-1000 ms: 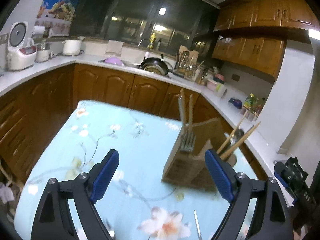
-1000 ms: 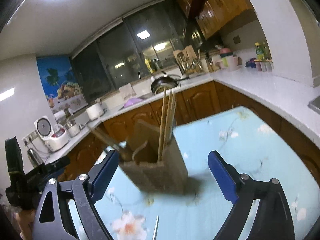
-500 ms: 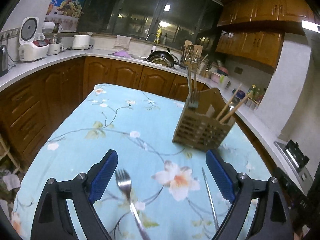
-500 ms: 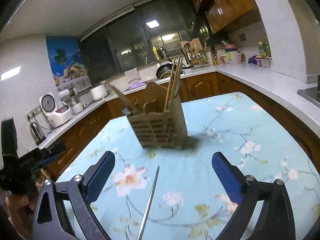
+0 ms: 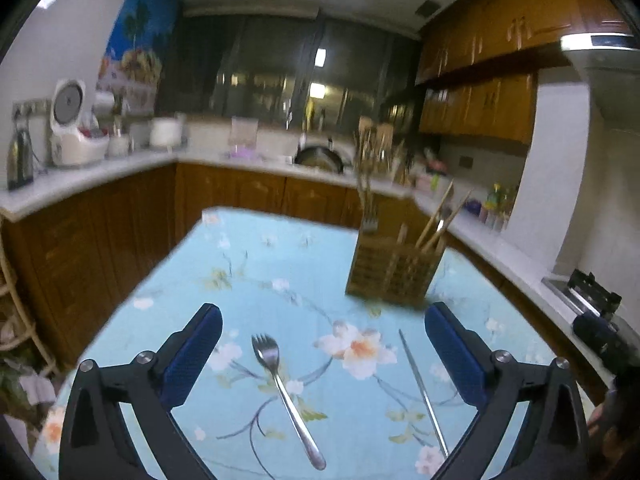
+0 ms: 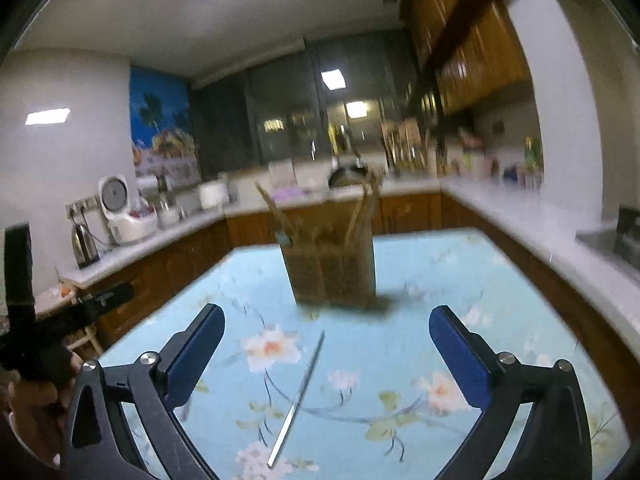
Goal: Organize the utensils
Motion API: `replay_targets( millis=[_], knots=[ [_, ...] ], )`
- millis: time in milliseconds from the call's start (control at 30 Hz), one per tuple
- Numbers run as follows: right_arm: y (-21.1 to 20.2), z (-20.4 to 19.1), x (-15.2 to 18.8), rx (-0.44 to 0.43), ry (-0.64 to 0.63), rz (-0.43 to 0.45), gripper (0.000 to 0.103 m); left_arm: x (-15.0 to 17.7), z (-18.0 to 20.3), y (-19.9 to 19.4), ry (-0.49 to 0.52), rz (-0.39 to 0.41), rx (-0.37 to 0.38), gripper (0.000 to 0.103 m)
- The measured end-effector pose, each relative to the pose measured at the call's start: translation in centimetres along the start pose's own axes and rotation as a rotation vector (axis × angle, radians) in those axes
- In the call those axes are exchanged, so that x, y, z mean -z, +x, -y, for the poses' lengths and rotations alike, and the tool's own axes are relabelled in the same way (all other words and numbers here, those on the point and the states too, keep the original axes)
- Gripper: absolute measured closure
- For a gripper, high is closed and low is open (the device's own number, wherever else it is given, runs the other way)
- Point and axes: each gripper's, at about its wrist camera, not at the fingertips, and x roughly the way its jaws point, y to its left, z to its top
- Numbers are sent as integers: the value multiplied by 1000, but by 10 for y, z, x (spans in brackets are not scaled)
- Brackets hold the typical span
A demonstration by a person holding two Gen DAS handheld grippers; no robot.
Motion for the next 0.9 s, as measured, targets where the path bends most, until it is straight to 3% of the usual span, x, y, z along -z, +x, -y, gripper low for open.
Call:
replay_targets(
  millis=[133, 267, 467, 900],
  knots=[
    [-16, -5, 4, 36, -27, 98, 0, 11, 13, -23, 73, 56, -20, 1],
    [-17, -6, 25, 83, -60, 113, 0, 35, 23, -31, 136, 52, -43, 1],
    [-18, -1, 50, 99, -76, 89, 0, 59, 30, -31, 165, 12, -71, 1],
    [-21, 11, 59, 122, -67, 79, 0, 57, 21, -25, 144, 2, -111, 1]
  ],
)
